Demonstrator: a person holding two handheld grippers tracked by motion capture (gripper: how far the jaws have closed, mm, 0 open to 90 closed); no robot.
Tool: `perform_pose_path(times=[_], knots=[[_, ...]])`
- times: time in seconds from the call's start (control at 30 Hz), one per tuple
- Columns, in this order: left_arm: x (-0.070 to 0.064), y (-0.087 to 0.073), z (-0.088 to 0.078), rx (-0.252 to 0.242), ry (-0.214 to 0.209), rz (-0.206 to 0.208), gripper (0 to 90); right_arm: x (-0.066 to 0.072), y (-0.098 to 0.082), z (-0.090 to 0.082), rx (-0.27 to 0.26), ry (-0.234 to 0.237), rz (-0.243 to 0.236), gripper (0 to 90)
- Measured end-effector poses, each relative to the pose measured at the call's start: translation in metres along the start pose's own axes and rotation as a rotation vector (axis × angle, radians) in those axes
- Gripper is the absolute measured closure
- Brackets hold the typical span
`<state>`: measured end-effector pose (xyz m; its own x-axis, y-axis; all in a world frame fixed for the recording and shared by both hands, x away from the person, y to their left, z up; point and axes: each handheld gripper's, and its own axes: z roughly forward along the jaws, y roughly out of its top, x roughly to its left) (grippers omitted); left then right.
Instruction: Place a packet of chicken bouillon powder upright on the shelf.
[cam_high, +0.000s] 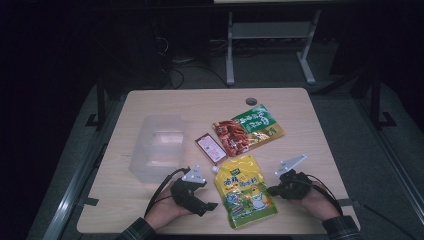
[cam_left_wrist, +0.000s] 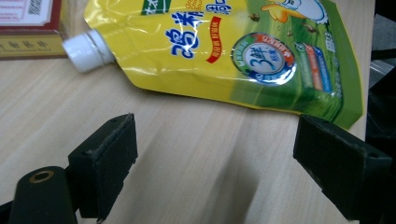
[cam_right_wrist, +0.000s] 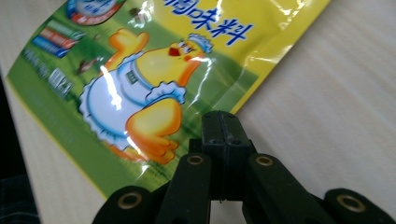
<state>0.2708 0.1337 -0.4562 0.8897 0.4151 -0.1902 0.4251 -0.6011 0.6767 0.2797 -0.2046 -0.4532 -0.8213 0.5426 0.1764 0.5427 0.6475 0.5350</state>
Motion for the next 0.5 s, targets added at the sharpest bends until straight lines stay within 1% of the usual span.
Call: perform_pose_path(times=[0.1,0.13,0.17,0.2,0.23,0.27,0.3,0.37,0.4,0.47,0.5], knots=[[0.000,0.001,0.001,0.003,-0.004,-0.002,13.2,0.007,-0.002,0.001,0.003,0.017,-0.013,89.8],[0.000,0.001,0.001,0.005,-0.004,-0.005,13.3,0.011,-0.002,0.003,0.009,0.026,-0.027,89.8],[0.001,0.001,0.002,0.003,-0.001,-0.007,13.3,0.011,-0.002,0.003,0.009,0.026,-0.027,89.8],[0.002,0.002,0.001,0.007,-0.001,-0.009,13.3,0.014,-0.001,0.004,0.009,0.037,-0.030,89.7],[0.004,0.003,0.001,0.010,-0.001,-0.012,13.2,0.019,0.000,0.006,0.013,0.054,-0.049,89.7],[0.004,0.003,0.001,0.010,-0.001,-0.012,13.2,0.019,0.000,0.006,0.013,0.054,-0.049,89.7],[0.005,0.003,0.001,0.009,0.002,-0.017,13.2,0.021,0.001,0.007,0.014,0.057,-0.067,89.7],[0.006,0.004,0.003,0.009,0.003,-0.035,13.0,0.025,0.003,0.009,0.013,0.072,-0.080,89.7],[0.007,0.004,0.003,0.012,0.004,-0.037,12.9,0.030,0.004,0.012,0.015,0.094,-0.095,89.7],[0.008,0.004,0.005,0.008,0.006,-0.057,12.8,0.035,0.006,0.016,0.015,0.109,-0.146,89.7],[0.008,0.004,0.005,0.008,0.006,-0.057,12.7,0.035,0.006,0.016,0.015,0.109,-0.146,89.7]])
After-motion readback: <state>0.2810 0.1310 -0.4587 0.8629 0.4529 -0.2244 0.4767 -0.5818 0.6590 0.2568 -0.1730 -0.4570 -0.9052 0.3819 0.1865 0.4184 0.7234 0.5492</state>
